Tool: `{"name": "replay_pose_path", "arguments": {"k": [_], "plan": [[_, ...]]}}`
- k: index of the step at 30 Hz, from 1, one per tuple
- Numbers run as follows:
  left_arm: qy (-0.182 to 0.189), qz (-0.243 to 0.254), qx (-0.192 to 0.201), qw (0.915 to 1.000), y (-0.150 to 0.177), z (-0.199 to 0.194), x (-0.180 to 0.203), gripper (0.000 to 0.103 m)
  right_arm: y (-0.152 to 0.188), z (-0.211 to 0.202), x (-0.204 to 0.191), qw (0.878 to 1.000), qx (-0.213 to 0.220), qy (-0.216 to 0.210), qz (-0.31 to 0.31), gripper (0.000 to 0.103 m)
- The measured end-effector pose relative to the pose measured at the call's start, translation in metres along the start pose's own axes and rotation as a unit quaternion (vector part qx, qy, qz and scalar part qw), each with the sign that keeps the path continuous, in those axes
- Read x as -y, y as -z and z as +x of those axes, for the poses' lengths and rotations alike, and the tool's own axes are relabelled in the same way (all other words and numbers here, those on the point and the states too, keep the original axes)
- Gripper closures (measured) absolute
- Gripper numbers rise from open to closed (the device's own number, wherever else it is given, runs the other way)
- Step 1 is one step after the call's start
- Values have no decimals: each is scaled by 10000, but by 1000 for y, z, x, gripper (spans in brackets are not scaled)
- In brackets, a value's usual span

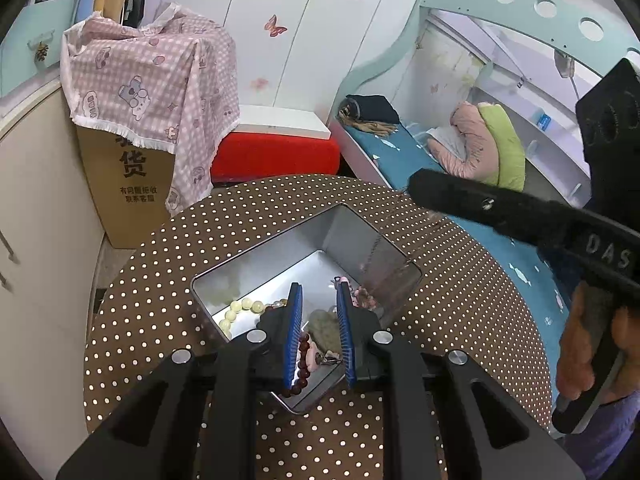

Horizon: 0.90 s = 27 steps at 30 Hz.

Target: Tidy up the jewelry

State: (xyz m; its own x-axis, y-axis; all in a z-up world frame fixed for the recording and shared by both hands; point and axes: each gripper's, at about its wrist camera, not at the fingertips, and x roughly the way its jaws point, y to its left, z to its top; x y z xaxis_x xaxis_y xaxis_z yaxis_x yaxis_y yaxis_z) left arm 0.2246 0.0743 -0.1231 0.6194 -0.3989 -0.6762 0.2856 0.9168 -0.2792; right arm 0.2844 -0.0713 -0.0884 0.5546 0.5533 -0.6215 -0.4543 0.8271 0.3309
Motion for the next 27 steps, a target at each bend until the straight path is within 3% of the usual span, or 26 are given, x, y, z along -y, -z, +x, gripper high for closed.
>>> {"name": "replay_pose_path", "arguments": {"k": [1, 2, 3, 12, 16, 18, 19, 20, 22, 25, 27], "plan": [[-3, 1, 6, 10000, 0, 0, 1, 81, 2, 2, 1, 10000, -18, 4, 11, 93], [5, -20, 29, 10000, 0, -1, 0, 69, 2, 4, 1, 10000, -31, 7, 19, 93], [6, -41, 49, 10000, 0, -1, -2, 65, 3, 6, 2, 10000, -48, 13, 23, 93], [-26, -101, 152, 9998, 2, -11, -2, 64, 6, 5, 5, 9999, -41, 75, 93, 91], [-108, -159, 359, 9992, 4, -24, 0, 40, 8, -3, 3, 9999, -17, 100, 93, 91], [-143, -147, 466, 9987, 5, -33, 3, 37, 9, -13, 1, 9998, 63, 158, 100, 90], [-195, -142, 527, 9983, 5, -39, 5, 33, 10, -19, 1, 9997, 116, 190, 98, 82], [-250, -135, 585, 9979, 5, -44, 6, 28, 11, -25, -1, 9996, 174, 226, 93, 58], [-407, -65, 792, 9960, 7, -60, 13, 20, 14, -43, -3, 9985, 403, 371, 80, 43], [-767, 16, 1134, 9906, 10, -83, 22, 9, 19, -72, -11, 9965, 624, 546, -51, 42], [-1011, 103, 1435, 9844, 13, -105, 32, 7, 25, -91, -18, 9945, 779, 693, -136, 37]]}}
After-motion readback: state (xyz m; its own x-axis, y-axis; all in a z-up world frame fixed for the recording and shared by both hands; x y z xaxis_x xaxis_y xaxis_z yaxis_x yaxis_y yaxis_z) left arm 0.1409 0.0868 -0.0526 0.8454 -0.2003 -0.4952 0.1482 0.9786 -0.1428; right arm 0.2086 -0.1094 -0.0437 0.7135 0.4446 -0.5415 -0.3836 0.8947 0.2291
